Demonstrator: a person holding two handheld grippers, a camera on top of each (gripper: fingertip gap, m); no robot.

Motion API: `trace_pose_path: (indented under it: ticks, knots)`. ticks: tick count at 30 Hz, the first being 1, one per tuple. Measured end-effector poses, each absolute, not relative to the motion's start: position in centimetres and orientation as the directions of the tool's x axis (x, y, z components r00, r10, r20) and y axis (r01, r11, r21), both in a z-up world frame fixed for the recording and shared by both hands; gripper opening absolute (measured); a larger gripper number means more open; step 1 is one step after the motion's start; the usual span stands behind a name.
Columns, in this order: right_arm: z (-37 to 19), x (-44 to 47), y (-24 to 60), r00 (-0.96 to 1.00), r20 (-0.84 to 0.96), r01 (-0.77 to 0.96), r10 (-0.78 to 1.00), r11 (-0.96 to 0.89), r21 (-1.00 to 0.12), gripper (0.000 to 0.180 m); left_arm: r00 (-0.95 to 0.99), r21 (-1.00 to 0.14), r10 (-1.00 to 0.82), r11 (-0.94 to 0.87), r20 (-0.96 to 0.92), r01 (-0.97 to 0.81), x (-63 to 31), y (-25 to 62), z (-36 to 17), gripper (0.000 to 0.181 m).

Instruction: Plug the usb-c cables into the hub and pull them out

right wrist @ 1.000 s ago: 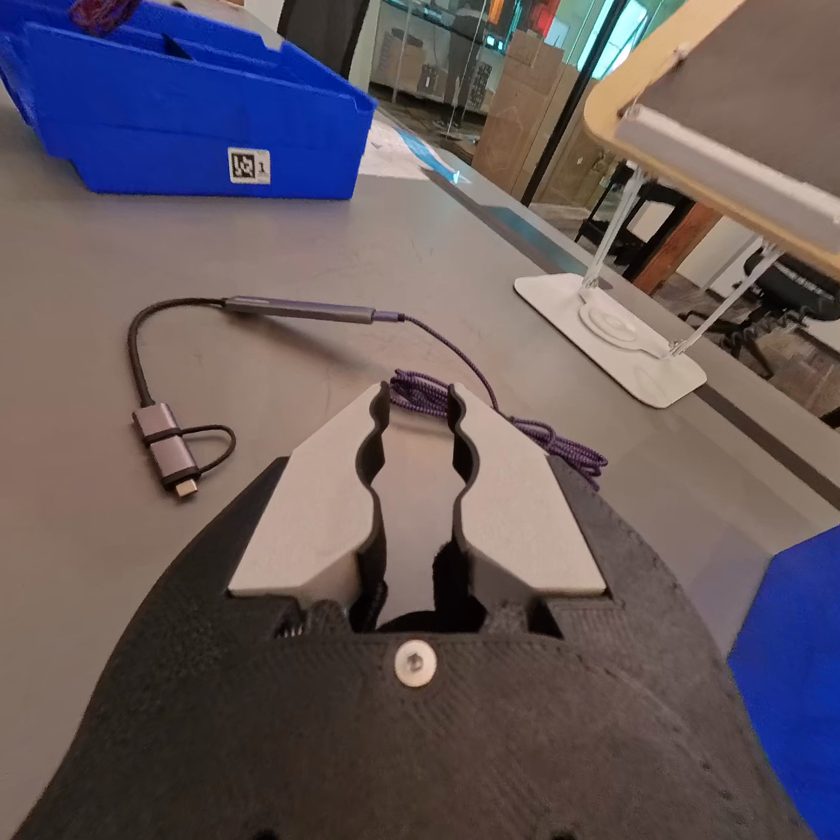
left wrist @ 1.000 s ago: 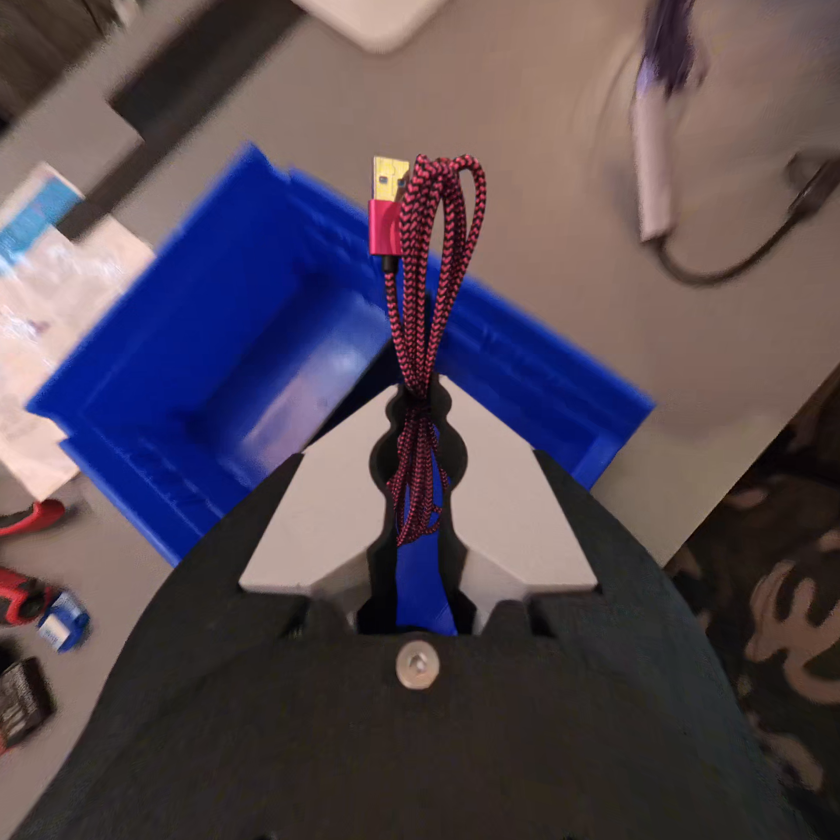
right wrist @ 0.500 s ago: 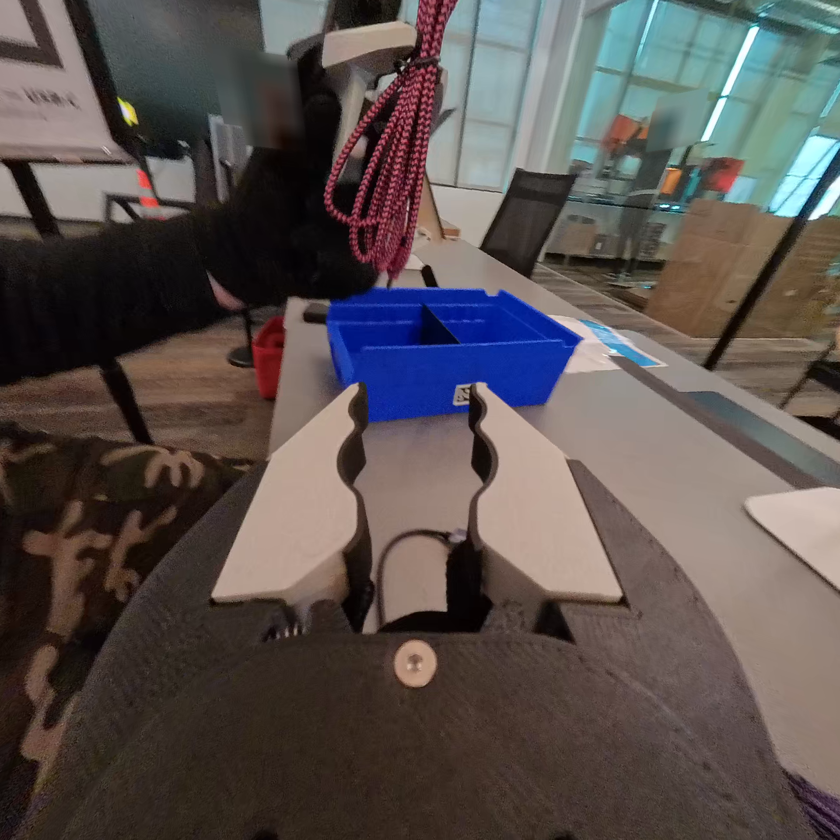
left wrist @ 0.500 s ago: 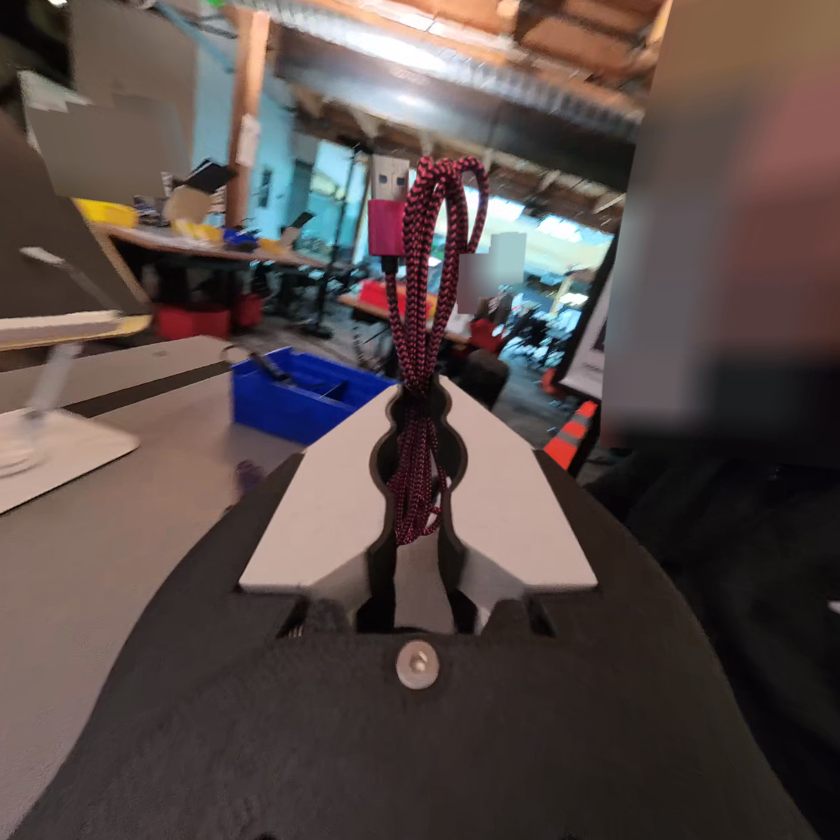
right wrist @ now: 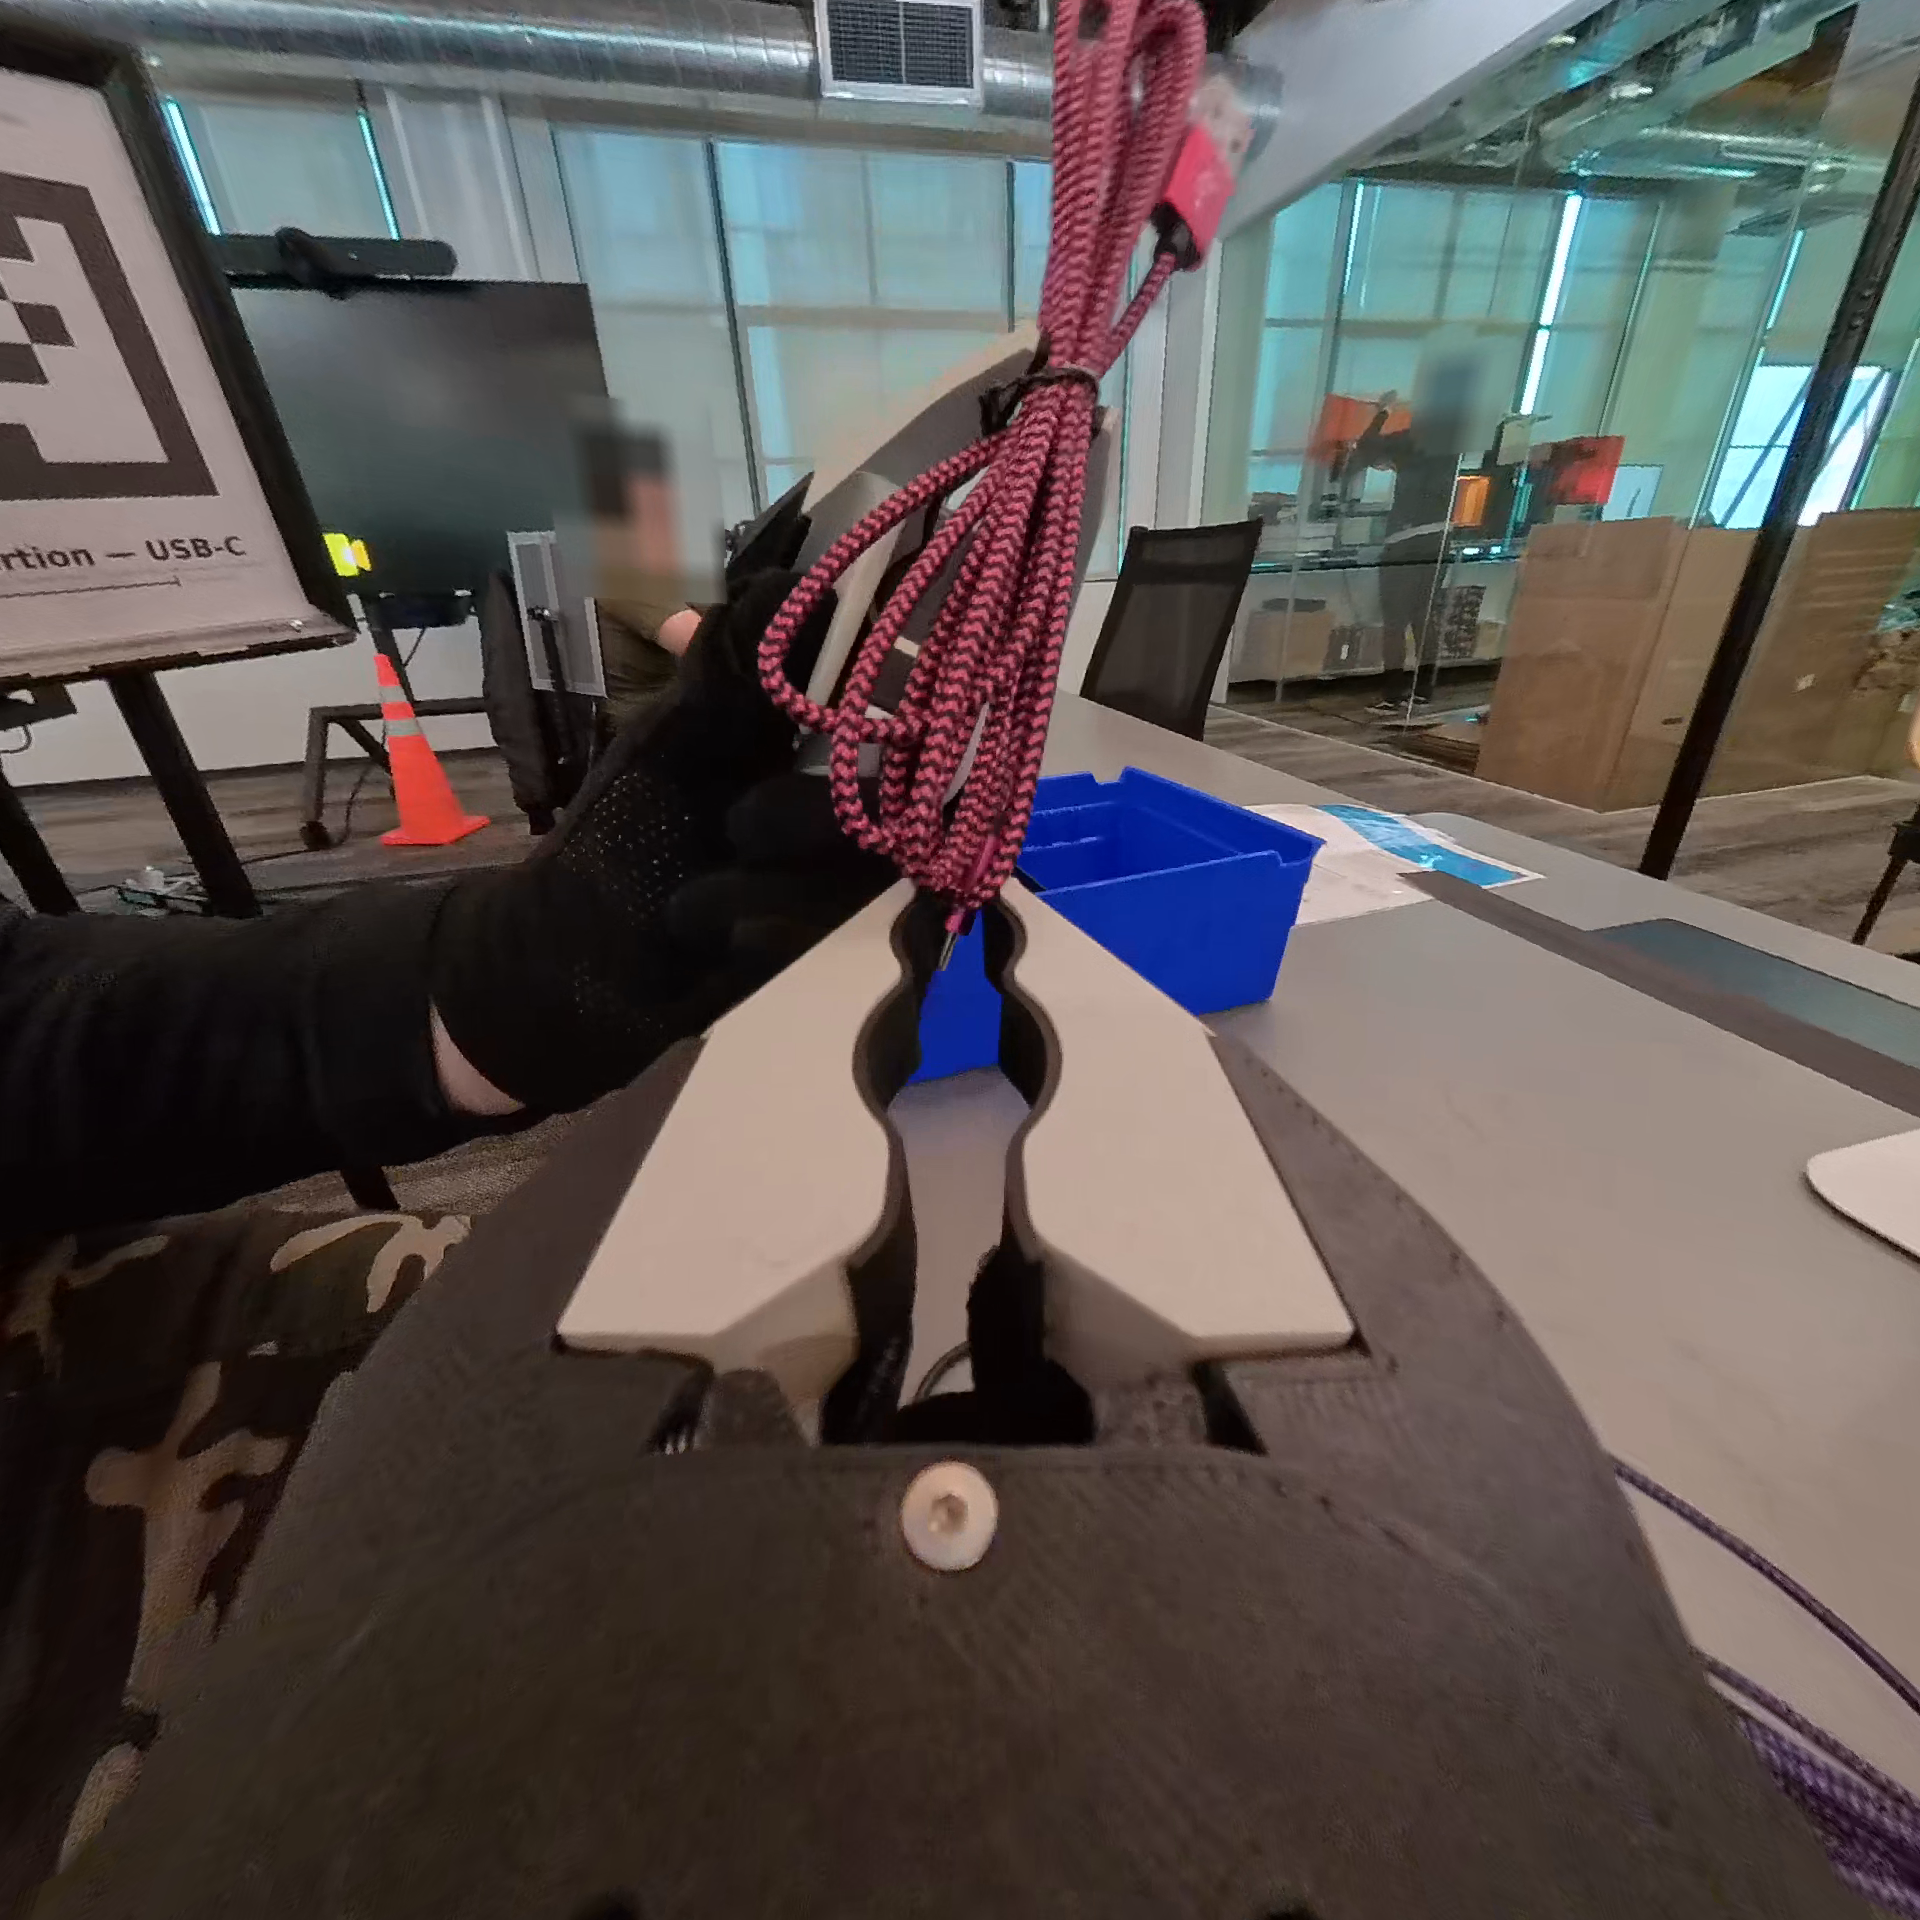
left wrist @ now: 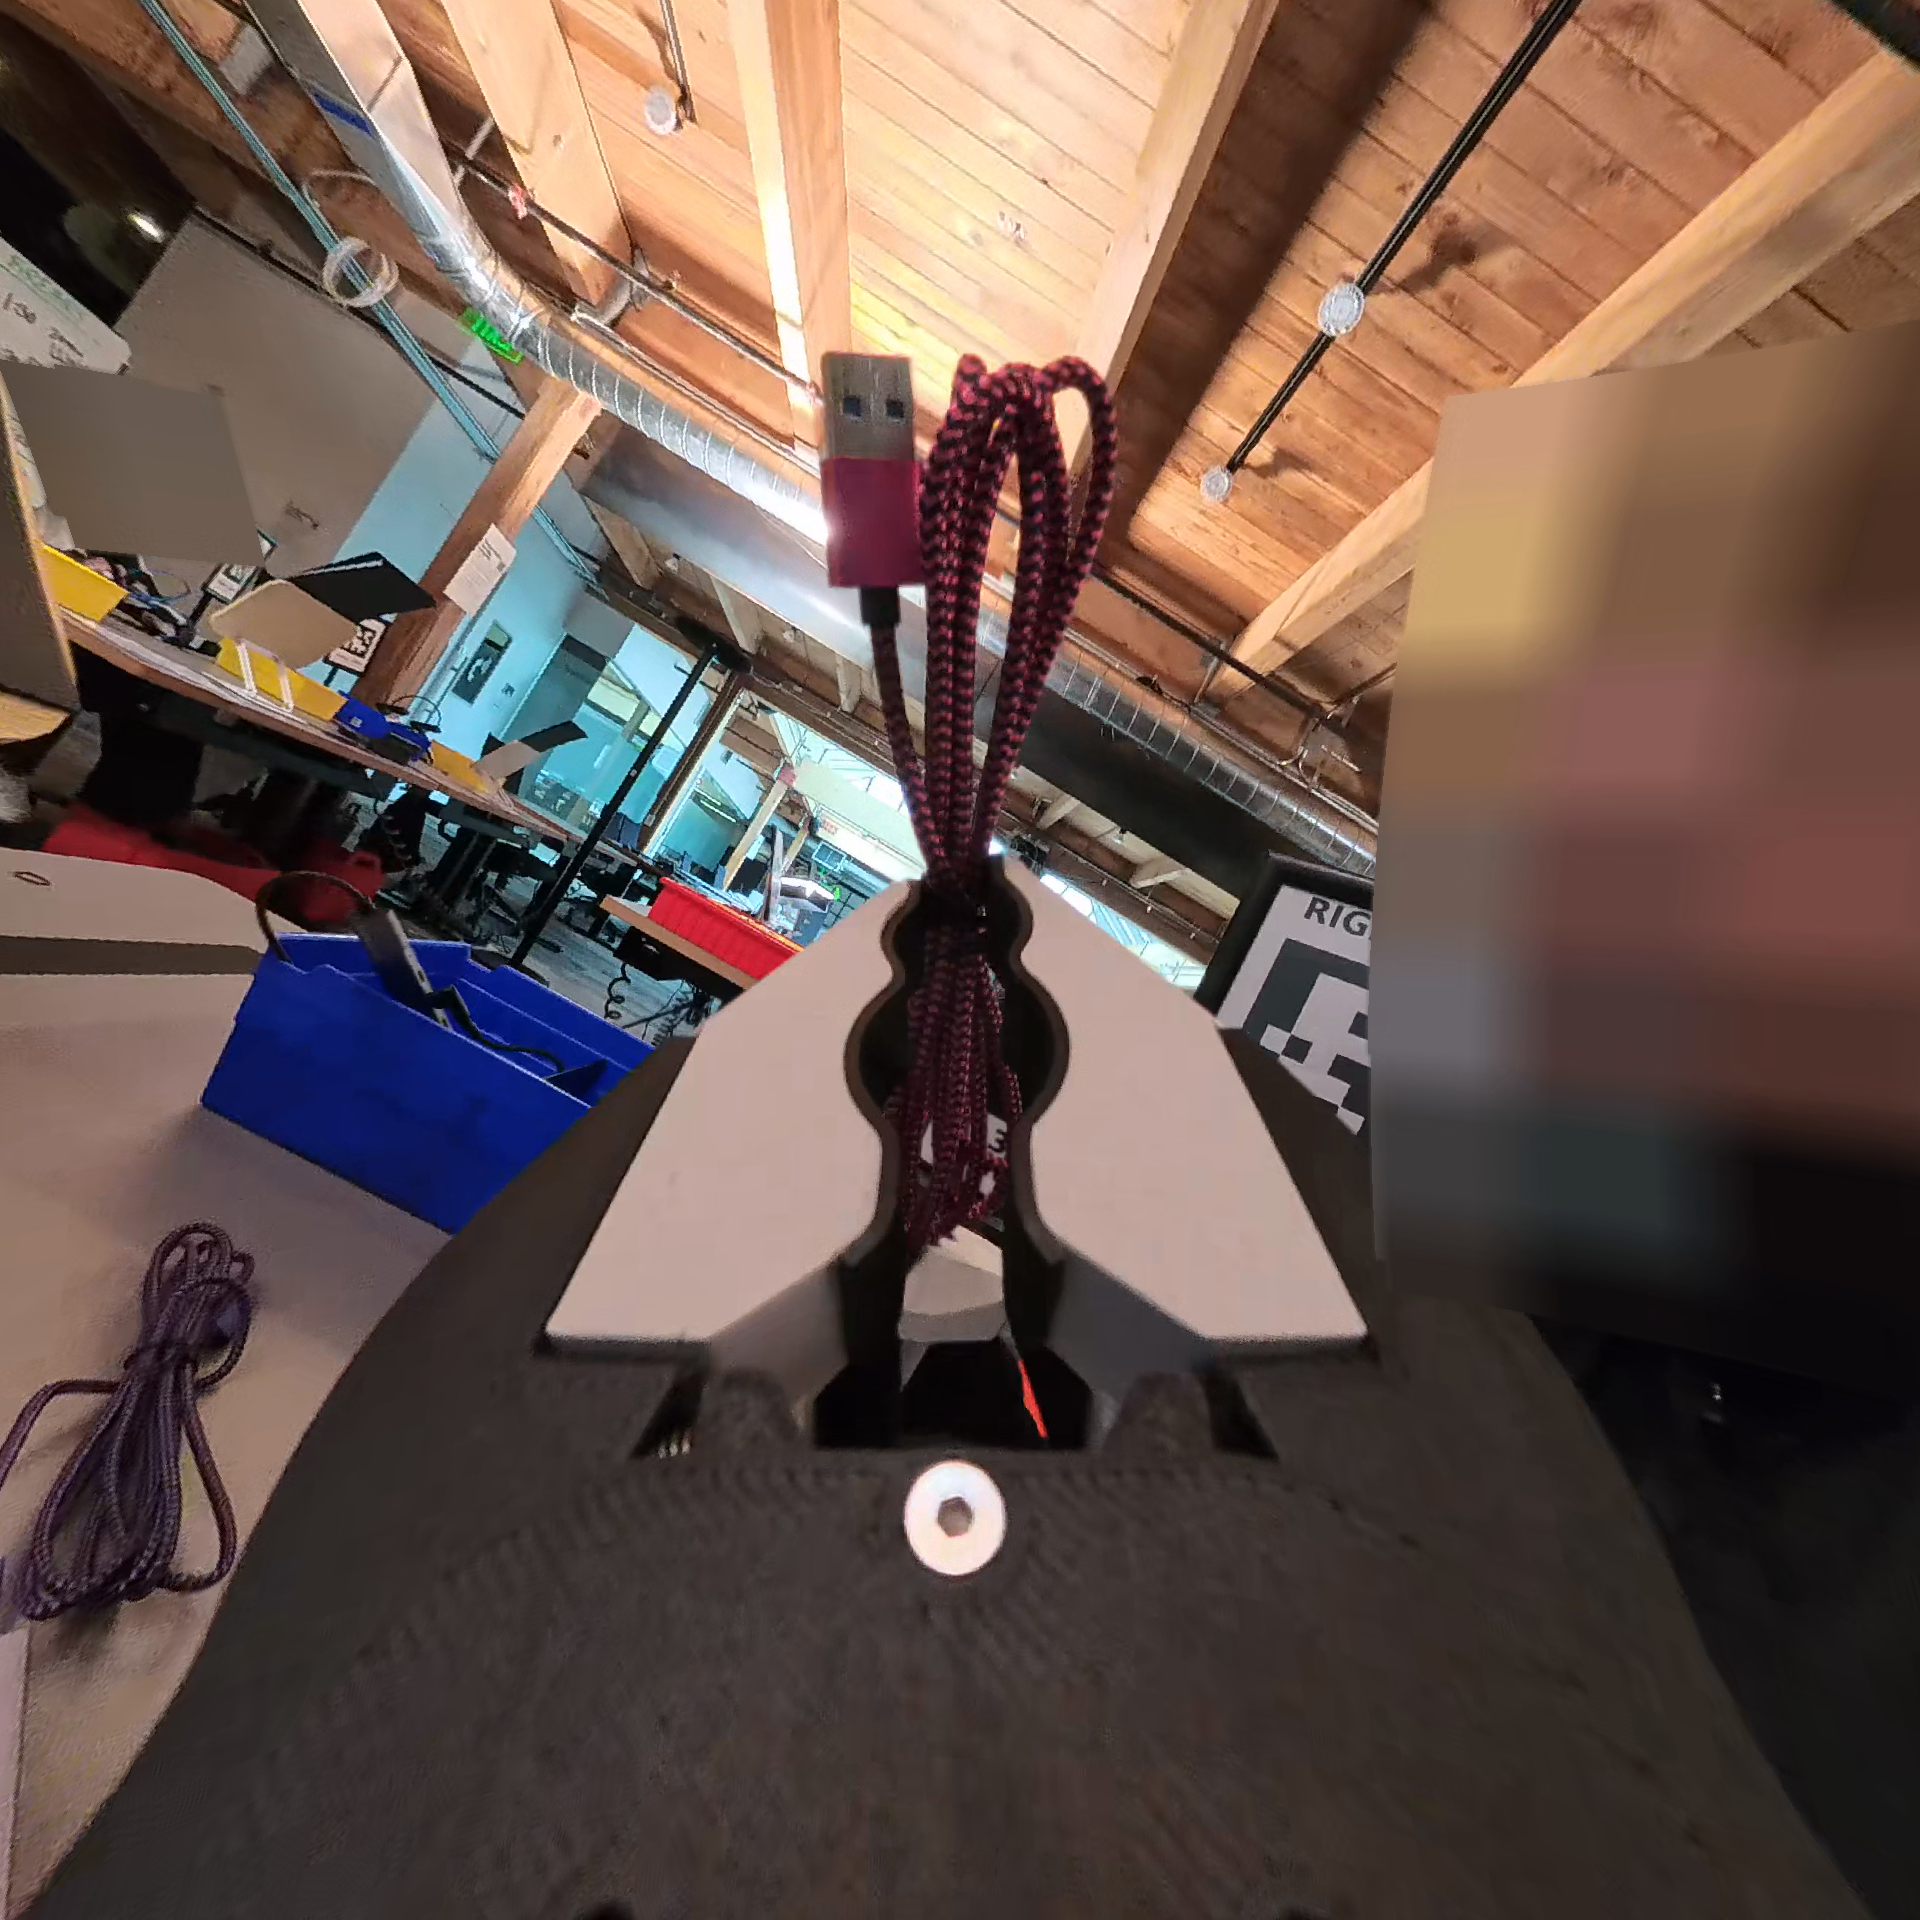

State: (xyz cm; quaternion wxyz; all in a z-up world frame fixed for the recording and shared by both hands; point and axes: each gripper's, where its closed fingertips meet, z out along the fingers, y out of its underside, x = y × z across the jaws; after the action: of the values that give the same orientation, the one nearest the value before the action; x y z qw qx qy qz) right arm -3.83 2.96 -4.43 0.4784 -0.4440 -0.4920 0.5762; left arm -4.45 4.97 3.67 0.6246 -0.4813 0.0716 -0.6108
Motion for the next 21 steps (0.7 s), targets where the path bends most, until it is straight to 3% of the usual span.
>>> trace_pose_path:
  ticks: [5,10,14,16,21]
  knots:
    - [-4.4,-1.7,5.3,-0.110,-0.120,-0.118,0.987,-0.133,-0.984,0.004,0.242,-0.631,-0.788,-0.225,0.566,0.742,-4.9,6.8,2.0,0.011]
    - [-3.2,2.1,8.2,0.013,-0.087,-0.140,0.996,-0.084,-0.987,0.002,0.228,-0.585,-0.700,-0.324,0.677,0.743,-4.0,9.1,-1.8,0.020]
    - [-1.5,5.1,10.0,0.115,-0.039,-0.159,0.993,-0.020,-0.987,0.002,0.176,-0.525,-0.588,-0.498,0.789,0.691,-1.1,10.8,-5.5,0.023]
    - [-0.6,6.5,10.8,0.168,0.000,-0.156,0.986,0.027,-0.987,0.000,0.190,-0.488,-0.472,-0.661,0.861,0.570,1.5,11.2,-8.8,0.027]
    - [0.1,8.9,12.3,0.275,0.107,-0.045,0.955,0.124,-0.991,0.000,0.342,-0.580,-0.469,-0.653,0.814,0.487,2.3,11.1,-10.5,0.027]
